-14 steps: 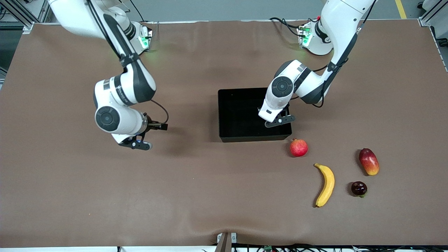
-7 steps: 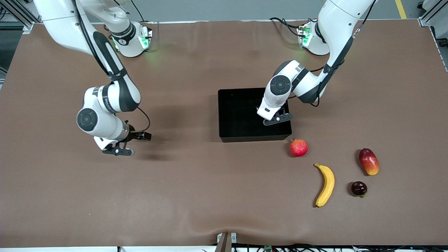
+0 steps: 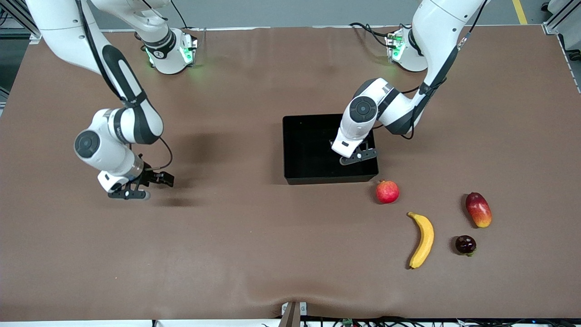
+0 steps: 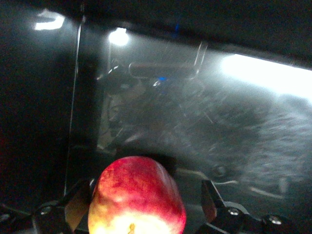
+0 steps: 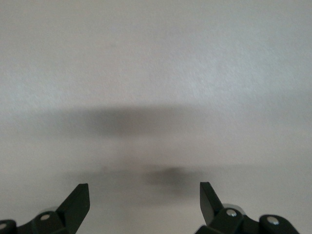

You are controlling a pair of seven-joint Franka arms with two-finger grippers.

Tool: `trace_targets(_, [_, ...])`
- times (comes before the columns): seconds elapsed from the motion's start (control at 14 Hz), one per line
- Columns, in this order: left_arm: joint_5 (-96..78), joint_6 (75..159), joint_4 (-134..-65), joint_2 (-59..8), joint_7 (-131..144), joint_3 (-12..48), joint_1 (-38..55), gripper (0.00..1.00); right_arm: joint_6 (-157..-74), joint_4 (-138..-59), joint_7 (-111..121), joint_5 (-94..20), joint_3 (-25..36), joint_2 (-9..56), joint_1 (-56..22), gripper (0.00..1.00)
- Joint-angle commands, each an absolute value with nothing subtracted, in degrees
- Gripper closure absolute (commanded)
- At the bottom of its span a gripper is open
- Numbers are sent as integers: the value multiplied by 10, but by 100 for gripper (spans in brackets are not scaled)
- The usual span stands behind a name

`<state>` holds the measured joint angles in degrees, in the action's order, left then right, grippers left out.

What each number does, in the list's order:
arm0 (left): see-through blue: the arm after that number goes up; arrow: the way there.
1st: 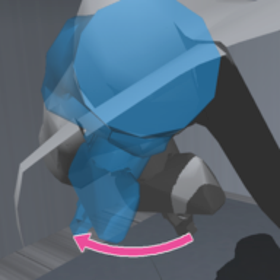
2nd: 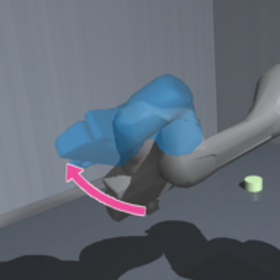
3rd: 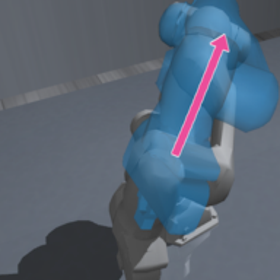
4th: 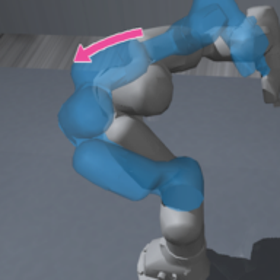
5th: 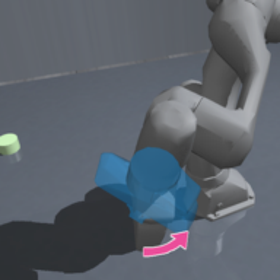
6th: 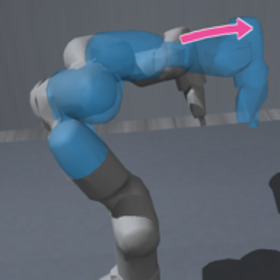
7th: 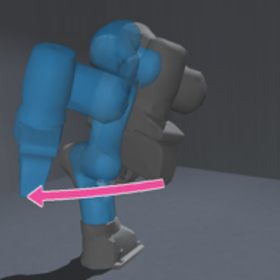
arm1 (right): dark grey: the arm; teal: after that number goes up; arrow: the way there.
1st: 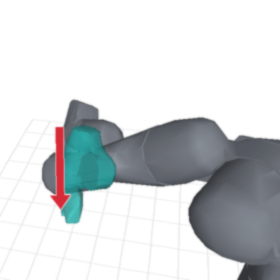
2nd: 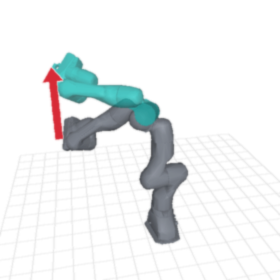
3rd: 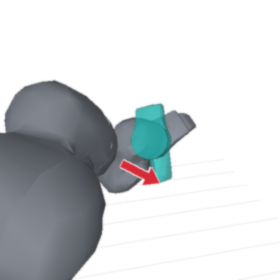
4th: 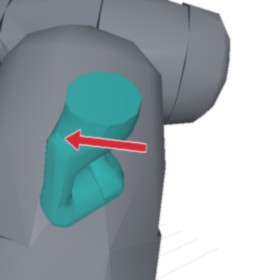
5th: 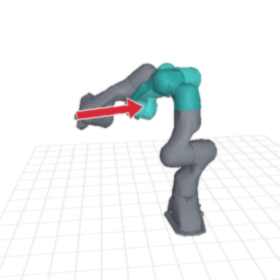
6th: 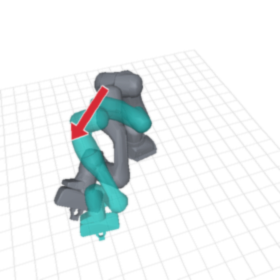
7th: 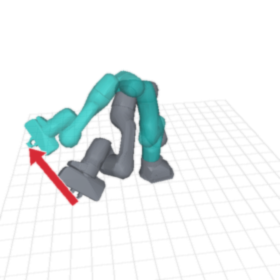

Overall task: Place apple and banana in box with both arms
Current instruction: 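Open the left gripper over the tray while the right gripper withdraws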

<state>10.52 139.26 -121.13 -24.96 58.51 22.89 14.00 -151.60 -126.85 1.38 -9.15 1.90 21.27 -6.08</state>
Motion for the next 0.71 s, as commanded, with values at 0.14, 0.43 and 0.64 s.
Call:
trace_targets(0.14, [120,1271,-1149,-175,616,231,142,0,-1548,-1361,98,-86,11,133,-8,0])
trace_targets(0.43, [119,1114,-1036,-168,573,224,130,0,-1545,-1408,142,-86,11,70,25,0])
trace_targets(0.64, [119,1093,-1005,-169,459,224,53,0,-1507,-1411,134,-86,11,38,23,0])
